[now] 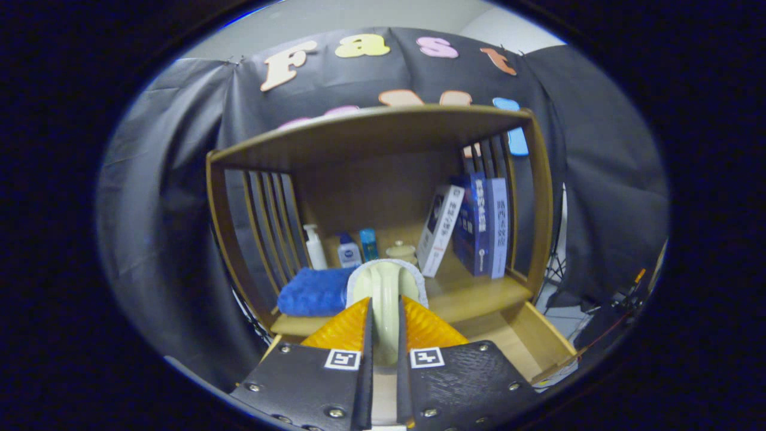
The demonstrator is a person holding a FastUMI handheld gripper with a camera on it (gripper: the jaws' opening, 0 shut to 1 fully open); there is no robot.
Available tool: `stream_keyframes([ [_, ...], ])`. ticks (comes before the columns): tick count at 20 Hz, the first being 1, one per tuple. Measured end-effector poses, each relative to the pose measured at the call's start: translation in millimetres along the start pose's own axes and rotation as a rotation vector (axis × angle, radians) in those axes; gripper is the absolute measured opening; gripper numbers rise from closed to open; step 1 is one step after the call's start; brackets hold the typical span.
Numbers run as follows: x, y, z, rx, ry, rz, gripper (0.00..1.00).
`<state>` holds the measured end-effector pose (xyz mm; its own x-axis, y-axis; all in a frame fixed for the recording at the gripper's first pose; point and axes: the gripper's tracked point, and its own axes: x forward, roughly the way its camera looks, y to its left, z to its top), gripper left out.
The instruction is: Pull open the drawer, take out the items inside it, and place them on the countertop above the cabinet.
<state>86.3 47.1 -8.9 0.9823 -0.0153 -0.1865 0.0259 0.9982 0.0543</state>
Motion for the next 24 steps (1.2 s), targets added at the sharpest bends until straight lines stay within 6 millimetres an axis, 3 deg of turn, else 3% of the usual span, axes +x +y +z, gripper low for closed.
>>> stream_keyframes([
  [4,8,18,31,-0.072,-0.067,0.026,0.16],
  [7,19,14,45,-0.096,-0.123,-0.004,0.16],
  [11,57,-3,35,-0.046,-0.079,-0.012,0.16],
  [15,100,-36,1,-0.003,-0.008,-0.065,0.16],
  [19,137,-58,-47,-0.008,0.084,-0.096,0.16],
  [23,156,-60,-96,-0.005,0.179,-0.092,0.16],
  [24,160,-57,-96,-0.017,0.17,-0.086,0.16],
])
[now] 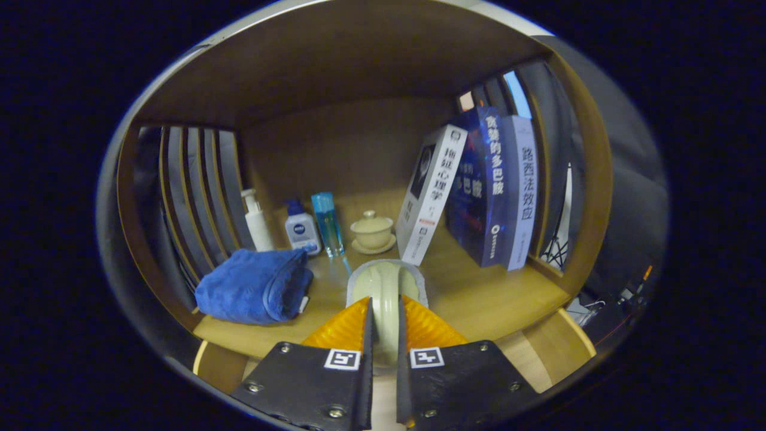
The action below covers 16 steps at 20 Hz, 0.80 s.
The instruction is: Pull open the drawer, take out the items inside it, and place them on the countertop above the cabinet.
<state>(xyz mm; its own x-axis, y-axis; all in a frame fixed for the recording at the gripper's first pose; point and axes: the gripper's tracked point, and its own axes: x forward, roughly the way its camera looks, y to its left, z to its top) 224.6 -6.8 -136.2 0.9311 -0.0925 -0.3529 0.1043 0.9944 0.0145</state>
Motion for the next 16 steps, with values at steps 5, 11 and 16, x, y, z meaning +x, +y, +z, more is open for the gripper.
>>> stream_keyframes([
  [5,23,4,-4,-0.027,-0.041,-0.026,0.16],
  [11,56,14,4,-0.008,-0.05,0.002,0.16],
  [16,75,19,16,-0.056,-0.078,0.0,0.16],
])
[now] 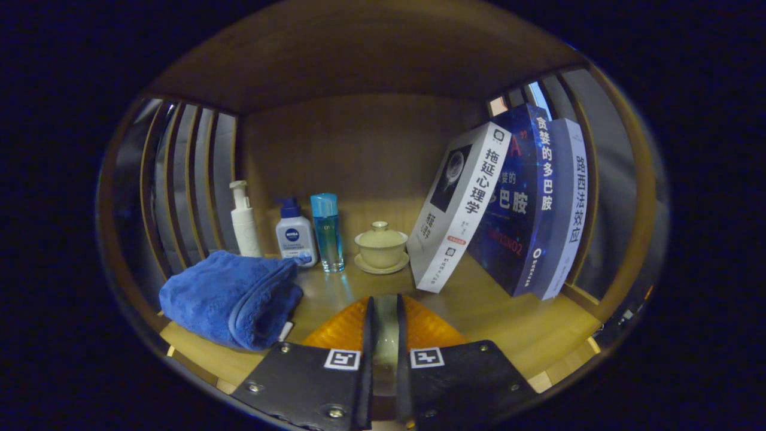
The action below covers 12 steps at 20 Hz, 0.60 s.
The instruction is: Pull open the drawer, take out the items inside it, and place them on the countertop above the cabinet.
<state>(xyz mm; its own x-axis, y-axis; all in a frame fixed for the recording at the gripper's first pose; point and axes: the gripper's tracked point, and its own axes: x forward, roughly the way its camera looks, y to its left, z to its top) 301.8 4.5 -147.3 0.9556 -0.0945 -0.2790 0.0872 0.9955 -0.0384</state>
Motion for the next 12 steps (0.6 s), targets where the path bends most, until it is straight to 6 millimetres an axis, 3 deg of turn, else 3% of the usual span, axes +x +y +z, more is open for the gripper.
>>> stream_keyframes([
  [2,2,-2,-7,0.007,0.046,-0.012,0.22],
  [6,3,-10,-5,0.023,0.065,-0.034,0.23],
  [9,-3,-26,11,0.046,0.028,-0.072,0.27],
  [12,-24,-39,33,0.044,-0.012,-0.08,0.81],
])
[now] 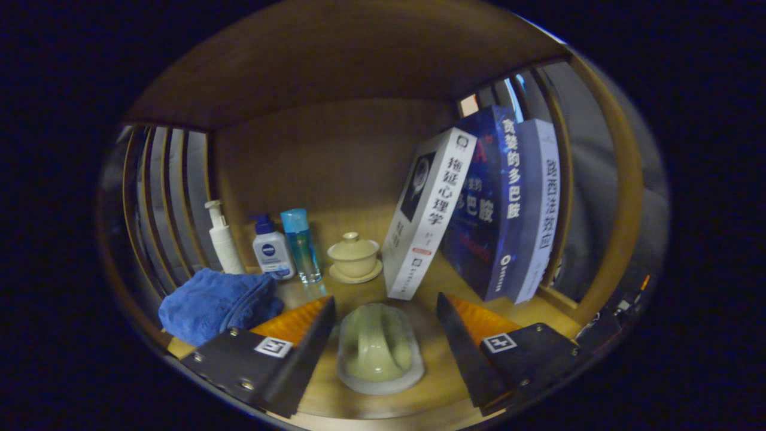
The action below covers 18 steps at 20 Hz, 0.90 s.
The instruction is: Pull open the drawer, take out the items inside it, and place them on the countertop above the cabinet.
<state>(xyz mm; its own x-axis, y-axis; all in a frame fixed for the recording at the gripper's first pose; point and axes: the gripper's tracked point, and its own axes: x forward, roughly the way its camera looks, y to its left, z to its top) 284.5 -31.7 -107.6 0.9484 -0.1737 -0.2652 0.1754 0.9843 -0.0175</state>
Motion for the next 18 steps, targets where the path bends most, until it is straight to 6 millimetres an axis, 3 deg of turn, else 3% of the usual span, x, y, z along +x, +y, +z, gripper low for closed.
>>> stream_keyframes([
  [1,1,-3,2,0.006,-0.011,0.006,0.99],
  [7,-52,-29,46,0.008,-0.069,0.036,0.99],
  [9,-80,-32,60,0.002,-0.095,0.052,0.99],
  [14,-159,-29,75,0.089,-0.109,0.09,0.99],
  [16,-194,-19,80,0.037,-0.119,0.133,0.99],
  [18,-226,-22,88,0.005,-0.184,0.102,0.99],
])
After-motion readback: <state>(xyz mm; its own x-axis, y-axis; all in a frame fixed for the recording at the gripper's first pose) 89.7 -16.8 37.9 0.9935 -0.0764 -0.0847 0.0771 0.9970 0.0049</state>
